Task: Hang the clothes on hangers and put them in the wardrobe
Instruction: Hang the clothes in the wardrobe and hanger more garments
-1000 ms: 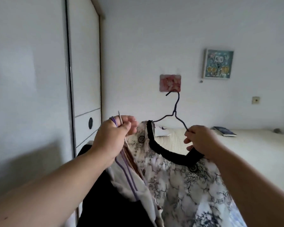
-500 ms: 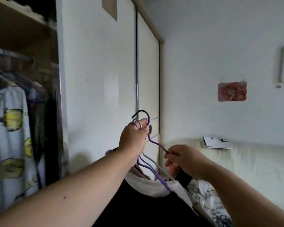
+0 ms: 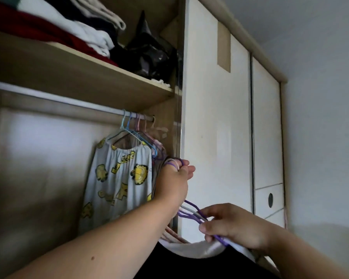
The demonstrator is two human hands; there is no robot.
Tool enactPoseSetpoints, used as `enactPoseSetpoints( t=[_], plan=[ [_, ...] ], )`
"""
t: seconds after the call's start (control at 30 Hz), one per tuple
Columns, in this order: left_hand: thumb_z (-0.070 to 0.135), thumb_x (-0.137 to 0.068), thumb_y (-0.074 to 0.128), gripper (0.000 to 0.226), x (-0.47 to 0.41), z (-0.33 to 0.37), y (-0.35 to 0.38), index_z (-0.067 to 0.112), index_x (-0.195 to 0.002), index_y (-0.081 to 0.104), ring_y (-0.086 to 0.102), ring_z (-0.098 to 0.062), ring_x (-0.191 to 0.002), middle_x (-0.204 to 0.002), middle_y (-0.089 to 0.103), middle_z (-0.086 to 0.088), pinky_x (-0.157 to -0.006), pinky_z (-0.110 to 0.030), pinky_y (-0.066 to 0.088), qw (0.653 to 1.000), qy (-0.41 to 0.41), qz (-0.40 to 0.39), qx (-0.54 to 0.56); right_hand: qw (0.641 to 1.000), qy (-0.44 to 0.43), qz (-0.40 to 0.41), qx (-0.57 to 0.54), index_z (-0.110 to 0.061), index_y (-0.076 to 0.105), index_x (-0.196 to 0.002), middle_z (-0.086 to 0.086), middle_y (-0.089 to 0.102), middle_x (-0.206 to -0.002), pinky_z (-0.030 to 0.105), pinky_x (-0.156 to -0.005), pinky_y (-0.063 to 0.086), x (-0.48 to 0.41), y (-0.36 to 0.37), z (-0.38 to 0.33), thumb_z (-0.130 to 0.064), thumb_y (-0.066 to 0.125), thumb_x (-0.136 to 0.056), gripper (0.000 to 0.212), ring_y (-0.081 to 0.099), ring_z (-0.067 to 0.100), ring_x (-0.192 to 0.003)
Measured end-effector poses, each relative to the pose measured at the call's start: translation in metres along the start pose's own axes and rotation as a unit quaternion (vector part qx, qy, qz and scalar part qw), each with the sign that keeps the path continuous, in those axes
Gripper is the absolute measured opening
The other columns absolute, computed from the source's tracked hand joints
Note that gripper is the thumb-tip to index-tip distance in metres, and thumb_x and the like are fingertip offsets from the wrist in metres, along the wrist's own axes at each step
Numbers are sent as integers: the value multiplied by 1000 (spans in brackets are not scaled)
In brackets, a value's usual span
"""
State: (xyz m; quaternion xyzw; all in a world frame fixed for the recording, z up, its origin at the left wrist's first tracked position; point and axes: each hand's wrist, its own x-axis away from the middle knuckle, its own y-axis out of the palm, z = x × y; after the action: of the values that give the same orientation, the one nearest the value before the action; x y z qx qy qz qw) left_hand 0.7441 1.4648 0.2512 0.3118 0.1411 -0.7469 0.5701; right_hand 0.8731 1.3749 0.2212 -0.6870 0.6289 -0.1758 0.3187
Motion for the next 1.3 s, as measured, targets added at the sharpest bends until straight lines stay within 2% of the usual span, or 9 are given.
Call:
enactPoseSetpoints(
  t=[0.1,0.3,0.4,0.57,0.73,0.83,0.93,1.13,1.3],
  plan=[
    [4,-98,35,25,-22,13,-36,17,-86,52,63,0,-74,-82,65,5,-55,-3,45,999,5,-26,-32,1000,-4,-17,-17,-5,69,-94,3,66,-70,27,-73,44,-39,13,-25,-37,68,-68,41,57,14,-68],
    [13,-101,36,22,-82,33,-100,22,-92,54,68,-4,-78,-86,69,10,-61,-22,44,997,4,-43,-56,992,-35,54,-108,-7,69,-70,7,57,-54,19,-46,38,-118,39,-70,-10,70,-77,7,48,13,-44],
    [13,-101,37,20,-120,36,-127,18,-93,54,66,-7,-75,-88,67,3,-53,-12,48,999,7,-27,-40,982,-77,87,-151,-7,69,-81,7,54,-52,16,-42,38,-159,46,-92,1,66,-76,9,46,11,-38],
    [8,-95,52,11,-182,14,-172,14,-102,58,67,-9,-77,-84,68,0,-81,-25,54,994,61,46,-83,972,-108,108,-176,-17,59,-109,9,54,-52,13,-42,37,-233,51,-115,9,60,-76,41,45,10,-37],
    [6,-85,65,10,-254,7,-221,10,-94,69,70,-23,-84,-81,71,-7,-87,-41,55,975,102,108,-166,966,-158,126,-163,-15,62,-67,5,51,-43,13,-37,34,-319,55,-147,14,59,-73,29,40,9,-30],
    [12,-81,70,6,-306,24,-250,17,-79,69,68,-25,-85,-85,73,-10,-87,-42,53,940,165,110,-278,958,-174,138,-184,-6,59,-63,6,49,-39,14,-37,34,-371,43,-171,16,59,-69,23,40,11,-29],
    [21,-80,73,20,-358,39,-270,13,-99,72,67,-19,-87,-92,73,-7,-83,-31,51,897,192,93,-387,956,-171,154,-182,-3,65,-66,13,55,-46,21,-42,41,-420,25,-187,10,65,-67,13,46,16,-35],
    [46,-76,71,33,-417,50,-280,17,-91,73,64,-28,-85,-87,70,-8,-75,-32,52,749,201,120,-620,950,-164,184,-194,-3,66,-73,12,55,-50,26,-48,45,-488,11,-198,7,69,-62,15,49,18,-39],
    [51,-78,68,36,-436,47,-299,16,-78,68,59,-27,-77,-73,62,-4,-67,-30,47,721,168,107,-663,952,-154,182,-191,-4,61,-78,8,51,-44,21,-42,44,-513,15,-210,8,71,-64,21,49,15,-34]
  ],
)
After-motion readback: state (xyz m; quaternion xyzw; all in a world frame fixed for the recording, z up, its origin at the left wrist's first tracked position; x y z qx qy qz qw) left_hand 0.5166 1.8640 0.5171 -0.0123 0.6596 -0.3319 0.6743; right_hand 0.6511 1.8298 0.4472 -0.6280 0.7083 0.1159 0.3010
